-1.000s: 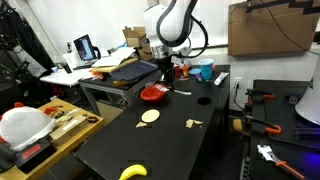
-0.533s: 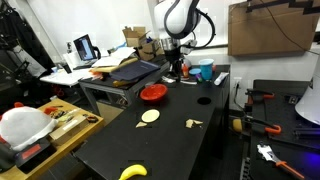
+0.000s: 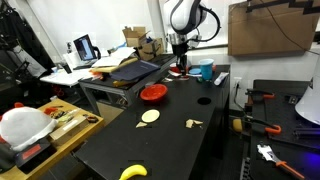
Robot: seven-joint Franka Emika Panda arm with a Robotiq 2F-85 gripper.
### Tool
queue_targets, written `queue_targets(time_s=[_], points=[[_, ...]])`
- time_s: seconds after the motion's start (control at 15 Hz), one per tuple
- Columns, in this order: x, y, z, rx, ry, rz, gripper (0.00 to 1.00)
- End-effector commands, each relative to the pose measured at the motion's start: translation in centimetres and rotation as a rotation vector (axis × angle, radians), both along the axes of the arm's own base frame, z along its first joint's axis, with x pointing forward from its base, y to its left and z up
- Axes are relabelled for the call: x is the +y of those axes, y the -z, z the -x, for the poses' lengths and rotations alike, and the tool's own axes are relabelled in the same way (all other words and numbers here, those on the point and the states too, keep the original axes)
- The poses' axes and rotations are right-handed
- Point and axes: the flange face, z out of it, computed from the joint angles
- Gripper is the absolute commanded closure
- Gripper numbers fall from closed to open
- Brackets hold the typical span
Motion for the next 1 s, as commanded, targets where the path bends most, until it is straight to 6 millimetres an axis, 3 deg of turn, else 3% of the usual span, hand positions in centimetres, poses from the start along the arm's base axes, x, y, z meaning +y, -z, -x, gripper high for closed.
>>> queue_targets(time_s=[0.0, 0.53, 0.93], points=[[-2.3, -1.0, 0.0, 0.011, -0.027, 0.019, 0.98], [-6.3, -1.8, -3.9, -0.027, -0.017, 0.085, 0.98], [-7.9, 0.5, -7.1, -0.021, -0.002, 0.069, 0.98]])
